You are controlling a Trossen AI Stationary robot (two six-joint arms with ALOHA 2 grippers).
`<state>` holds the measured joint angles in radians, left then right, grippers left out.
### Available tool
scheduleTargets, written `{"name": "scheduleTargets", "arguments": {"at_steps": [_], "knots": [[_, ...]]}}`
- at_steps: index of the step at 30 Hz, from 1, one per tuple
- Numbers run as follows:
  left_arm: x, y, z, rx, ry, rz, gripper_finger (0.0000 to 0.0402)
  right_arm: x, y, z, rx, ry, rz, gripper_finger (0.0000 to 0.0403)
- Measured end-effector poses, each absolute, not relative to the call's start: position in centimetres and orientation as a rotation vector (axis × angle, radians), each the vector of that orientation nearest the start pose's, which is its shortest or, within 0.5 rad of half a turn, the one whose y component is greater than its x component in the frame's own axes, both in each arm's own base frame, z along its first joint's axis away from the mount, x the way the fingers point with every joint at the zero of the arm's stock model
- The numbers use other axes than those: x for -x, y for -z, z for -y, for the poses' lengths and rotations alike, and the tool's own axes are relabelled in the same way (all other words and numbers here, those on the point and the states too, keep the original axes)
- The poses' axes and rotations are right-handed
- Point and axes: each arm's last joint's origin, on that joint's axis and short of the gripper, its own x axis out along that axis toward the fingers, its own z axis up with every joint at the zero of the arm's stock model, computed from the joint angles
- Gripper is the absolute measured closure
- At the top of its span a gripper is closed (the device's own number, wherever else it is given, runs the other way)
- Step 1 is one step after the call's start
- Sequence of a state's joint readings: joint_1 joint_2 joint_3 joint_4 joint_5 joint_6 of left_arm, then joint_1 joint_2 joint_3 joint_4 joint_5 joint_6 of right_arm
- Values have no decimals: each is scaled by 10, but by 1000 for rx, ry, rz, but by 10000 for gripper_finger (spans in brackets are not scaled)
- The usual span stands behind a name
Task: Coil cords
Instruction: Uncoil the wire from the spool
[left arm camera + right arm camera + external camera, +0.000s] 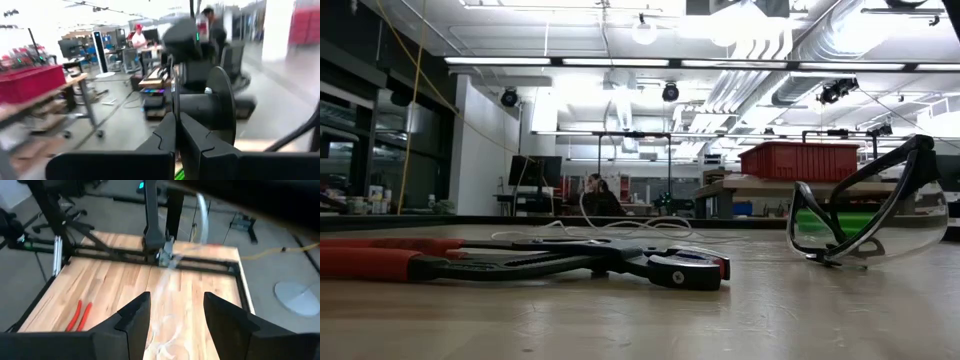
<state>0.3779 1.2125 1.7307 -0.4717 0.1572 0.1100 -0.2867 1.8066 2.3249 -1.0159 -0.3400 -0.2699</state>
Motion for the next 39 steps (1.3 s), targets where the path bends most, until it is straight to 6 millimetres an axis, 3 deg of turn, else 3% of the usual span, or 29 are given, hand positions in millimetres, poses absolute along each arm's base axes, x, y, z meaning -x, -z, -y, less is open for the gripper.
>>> {"name": "scheduleTargets", "arguments": {"at_steps": [8, 12, 20, 23, 30, 39], "knots": [[-187, -538, -77, 142, -153, 93, 401, -365, -488, 95, 136, -126, -306, 226], [-188, -538, -77, 171, -149, 94, 401, -368, -495, 92, 115, -219, -222, 226], [-191, -539, -78, 194, -158, 110, 401, -369, -501, 89, 75, -242, -171, 229], [-196, -537, -81, 204, -159, 101, 401, -371, -499, 85, 78, -231, -178, 257], [-205, -534, -85, 234, -157, 96, 401, -373, -495, 80, 101, -182, -223, 388], [-187, -529, -84, 315, -160, 20, 401, -358, -496, 81, 110, -179, -292, 399]]}}
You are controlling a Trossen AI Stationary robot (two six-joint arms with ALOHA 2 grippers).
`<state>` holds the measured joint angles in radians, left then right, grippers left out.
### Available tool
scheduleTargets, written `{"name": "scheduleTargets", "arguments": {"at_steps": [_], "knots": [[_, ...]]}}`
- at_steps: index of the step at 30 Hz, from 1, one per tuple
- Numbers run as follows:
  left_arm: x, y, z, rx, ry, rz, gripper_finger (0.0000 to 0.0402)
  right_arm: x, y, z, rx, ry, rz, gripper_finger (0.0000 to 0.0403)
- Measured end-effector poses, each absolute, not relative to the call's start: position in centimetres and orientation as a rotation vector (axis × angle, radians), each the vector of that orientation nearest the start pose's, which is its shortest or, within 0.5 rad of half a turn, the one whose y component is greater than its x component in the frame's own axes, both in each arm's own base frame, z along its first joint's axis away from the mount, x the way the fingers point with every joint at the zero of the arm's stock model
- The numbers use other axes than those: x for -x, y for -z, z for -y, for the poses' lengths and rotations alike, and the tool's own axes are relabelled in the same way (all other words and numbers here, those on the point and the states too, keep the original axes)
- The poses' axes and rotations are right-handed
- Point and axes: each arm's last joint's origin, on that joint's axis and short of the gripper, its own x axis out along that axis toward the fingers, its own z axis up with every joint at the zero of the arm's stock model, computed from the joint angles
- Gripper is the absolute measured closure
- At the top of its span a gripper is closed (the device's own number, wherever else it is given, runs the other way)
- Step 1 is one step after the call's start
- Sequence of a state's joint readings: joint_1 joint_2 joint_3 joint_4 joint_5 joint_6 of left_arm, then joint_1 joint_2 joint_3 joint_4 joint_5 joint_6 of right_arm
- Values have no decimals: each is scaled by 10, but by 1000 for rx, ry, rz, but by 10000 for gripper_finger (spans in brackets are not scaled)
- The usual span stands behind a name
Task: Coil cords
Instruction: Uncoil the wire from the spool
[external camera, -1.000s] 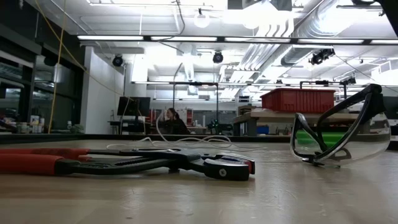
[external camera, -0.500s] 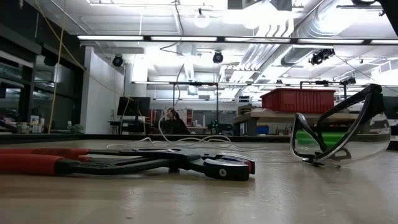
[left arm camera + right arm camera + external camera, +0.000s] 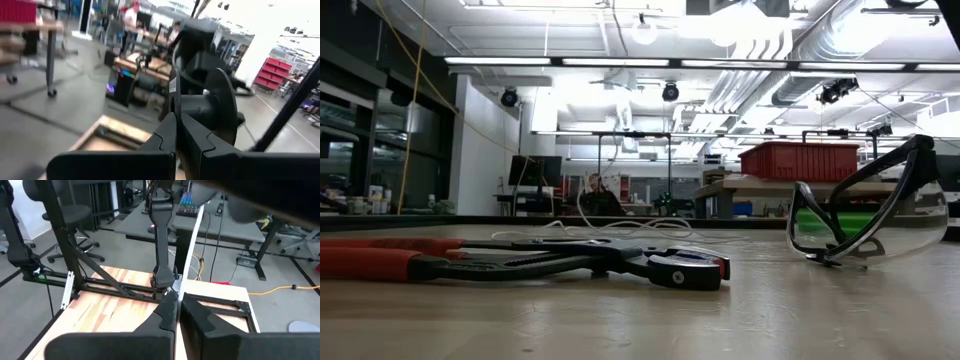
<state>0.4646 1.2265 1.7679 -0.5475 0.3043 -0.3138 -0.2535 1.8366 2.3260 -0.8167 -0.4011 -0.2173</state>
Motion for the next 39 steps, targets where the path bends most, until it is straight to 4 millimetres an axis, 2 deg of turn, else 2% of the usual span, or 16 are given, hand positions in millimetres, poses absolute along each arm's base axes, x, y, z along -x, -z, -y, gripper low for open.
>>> {"name": "scheduleTargets", "arguments": {"at_steps": [5, 19, 22, 32, 39], "knots": [[-185, -523, -84, 412, -124, -47, 401, -355, -497, 81, 113, -178, -293, 400], [-186, -517, -83, 478, -69, -111, 401, -355, -497, 81, 144, -174, -297, 389], [-186, -517, -84, 486, -77, -110, 401, -355, -497, 82, 157, -154, -301, 368], [-182, -516, -93, 510, -124, -106, 401, -354, -494, 86, 231, -23, -352, 246], [-180, -516, -97, 514, -140, -102, 401, -349, -490, 98, 238, 11, -407, 236]]}}
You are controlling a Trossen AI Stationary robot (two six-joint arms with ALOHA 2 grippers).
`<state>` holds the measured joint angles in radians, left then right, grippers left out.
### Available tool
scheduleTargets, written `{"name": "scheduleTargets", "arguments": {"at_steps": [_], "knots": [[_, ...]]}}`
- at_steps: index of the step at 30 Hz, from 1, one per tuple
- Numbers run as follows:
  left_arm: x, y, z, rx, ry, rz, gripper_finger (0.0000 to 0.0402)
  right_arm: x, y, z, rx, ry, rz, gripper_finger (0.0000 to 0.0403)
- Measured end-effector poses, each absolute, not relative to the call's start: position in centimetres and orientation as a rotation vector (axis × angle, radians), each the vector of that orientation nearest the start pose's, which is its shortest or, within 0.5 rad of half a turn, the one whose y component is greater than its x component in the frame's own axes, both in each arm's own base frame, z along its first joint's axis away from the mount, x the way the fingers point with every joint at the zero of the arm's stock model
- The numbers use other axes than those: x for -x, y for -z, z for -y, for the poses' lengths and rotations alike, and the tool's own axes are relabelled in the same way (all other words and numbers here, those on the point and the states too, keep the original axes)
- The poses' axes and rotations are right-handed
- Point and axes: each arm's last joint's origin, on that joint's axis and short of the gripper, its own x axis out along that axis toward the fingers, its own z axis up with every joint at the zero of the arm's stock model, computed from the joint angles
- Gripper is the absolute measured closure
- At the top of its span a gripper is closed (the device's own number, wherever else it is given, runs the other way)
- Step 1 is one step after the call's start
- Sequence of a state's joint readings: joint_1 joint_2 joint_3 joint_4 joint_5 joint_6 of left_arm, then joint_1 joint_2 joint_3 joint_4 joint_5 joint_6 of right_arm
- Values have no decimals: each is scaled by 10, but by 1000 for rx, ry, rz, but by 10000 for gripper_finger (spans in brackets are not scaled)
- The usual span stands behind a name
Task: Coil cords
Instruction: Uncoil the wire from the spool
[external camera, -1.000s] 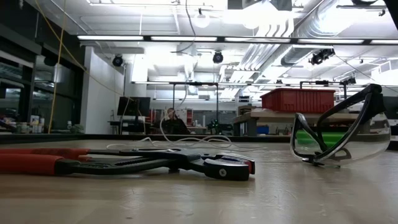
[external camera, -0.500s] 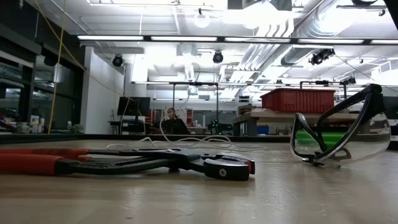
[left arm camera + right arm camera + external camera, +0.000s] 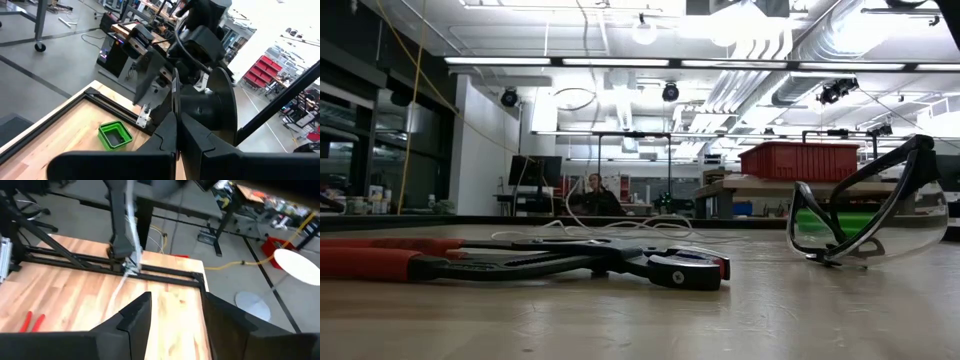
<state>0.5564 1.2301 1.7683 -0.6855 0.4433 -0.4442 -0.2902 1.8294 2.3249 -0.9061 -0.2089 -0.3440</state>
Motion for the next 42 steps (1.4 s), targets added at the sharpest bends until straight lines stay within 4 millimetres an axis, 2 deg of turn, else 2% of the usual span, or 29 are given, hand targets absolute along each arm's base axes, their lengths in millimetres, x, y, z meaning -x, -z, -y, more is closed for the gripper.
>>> {"name": "scheduleTargets", "arguments": {"at_steps": [7, 20, 25, 31, 38, 42], "knots": [[-179, -515, -99, 516, -147, -103, 401, -346, -488, 106, 225, 26, -427, 250], [-179, -515, -99, 487, -134, -112, 401, -346, -489, 106, 232, 23, -420, 270], [-178, -514, -99, 425, -131, -124, 401, -345, -492, 106, 224, 31, -399, 270], [-169, -517, -93, 298, -137, -128, 401, -333, -497, 109, 191, 19, -402, 270], [-150, -509, -85, 236, -227, -138, 401, -322, -477, 120, 26, -141, -558, 270], [-147, -487, -81, 328, -223, -122, 401, -331, -459, 119, -14, -183, -613, 270]]}}
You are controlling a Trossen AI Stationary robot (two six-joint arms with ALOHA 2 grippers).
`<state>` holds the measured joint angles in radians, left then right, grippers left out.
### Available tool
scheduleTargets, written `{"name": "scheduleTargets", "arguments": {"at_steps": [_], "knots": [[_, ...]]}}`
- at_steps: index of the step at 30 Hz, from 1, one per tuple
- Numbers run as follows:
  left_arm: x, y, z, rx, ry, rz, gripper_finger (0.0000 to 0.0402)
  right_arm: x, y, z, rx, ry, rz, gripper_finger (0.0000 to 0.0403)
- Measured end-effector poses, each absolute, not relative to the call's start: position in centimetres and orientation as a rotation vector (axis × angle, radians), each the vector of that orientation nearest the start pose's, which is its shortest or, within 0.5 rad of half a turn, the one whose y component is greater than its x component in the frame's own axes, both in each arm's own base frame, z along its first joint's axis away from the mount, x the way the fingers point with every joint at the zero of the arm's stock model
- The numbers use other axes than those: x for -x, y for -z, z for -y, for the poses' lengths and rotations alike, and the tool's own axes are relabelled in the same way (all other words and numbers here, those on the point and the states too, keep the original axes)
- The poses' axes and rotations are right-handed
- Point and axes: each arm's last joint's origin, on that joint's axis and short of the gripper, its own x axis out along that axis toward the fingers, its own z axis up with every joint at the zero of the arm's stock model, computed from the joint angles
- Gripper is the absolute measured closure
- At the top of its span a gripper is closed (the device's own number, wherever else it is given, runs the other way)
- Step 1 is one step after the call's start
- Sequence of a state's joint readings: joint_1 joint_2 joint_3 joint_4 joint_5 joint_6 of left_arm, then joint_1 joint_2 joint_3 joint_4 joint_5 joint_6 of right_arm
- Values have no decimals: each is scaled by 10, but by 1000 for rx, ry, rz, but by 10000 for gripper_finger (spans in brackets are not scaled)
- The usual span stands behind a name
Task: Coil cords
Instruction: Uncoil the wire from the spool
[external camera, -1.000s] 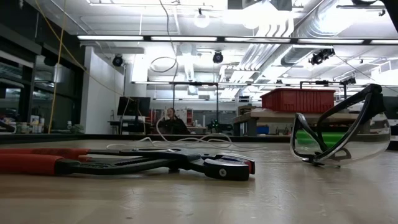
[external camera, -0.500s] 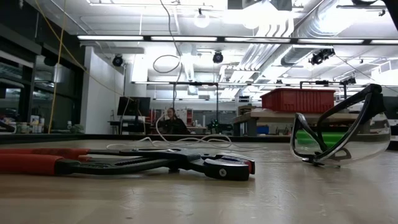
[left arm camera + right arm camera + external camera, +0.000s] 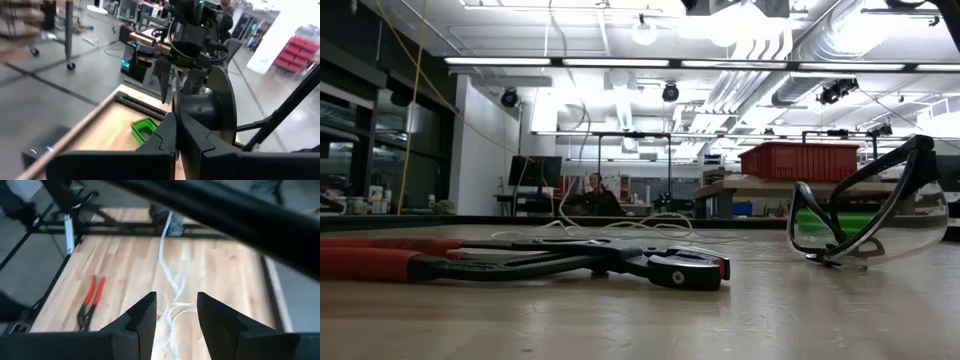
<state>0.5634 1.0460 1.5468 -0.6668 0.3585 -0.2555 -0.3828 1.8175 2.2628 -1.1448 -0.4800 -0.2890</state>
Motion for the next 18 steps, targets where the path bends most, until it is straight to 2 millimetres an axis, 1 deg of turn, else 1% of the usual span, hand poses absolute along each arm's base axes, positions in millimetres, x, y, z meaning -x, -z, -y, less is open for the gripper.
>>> {"name": "scheduleTargets", "arguments": {"at_steps": [2, 4, 6, 8, 11, 14, 18], "knots": [[-147, -470, -79, 376, -209, -103, 401, -338, -444, 117, -32, -201, -657, 270], [-143, -455, -75, 424, -202, -53, 401, -347, -427, 115, -57, -213, -685, 270], [-136, -449, -71, 442, -187, 45, 401, -355, -408, 114, -100, -224, -721, 270], [-128, -438, -67, 458, -188, 93, 401, -360, -389, 111, -133, -246, -749, 270], [-116, -422, -61, 485, -229, 126, 401, -360, -370, 109, -197, -242, -751, 270], [-107, -411, -57, 470, -280, 148, 401, -358, -364, 108, -250, -208, -679, 270], [-104, -405, -58, 417, -336, 176, 401, -355, -370, 108, -297, -142, -506, 270]]}}
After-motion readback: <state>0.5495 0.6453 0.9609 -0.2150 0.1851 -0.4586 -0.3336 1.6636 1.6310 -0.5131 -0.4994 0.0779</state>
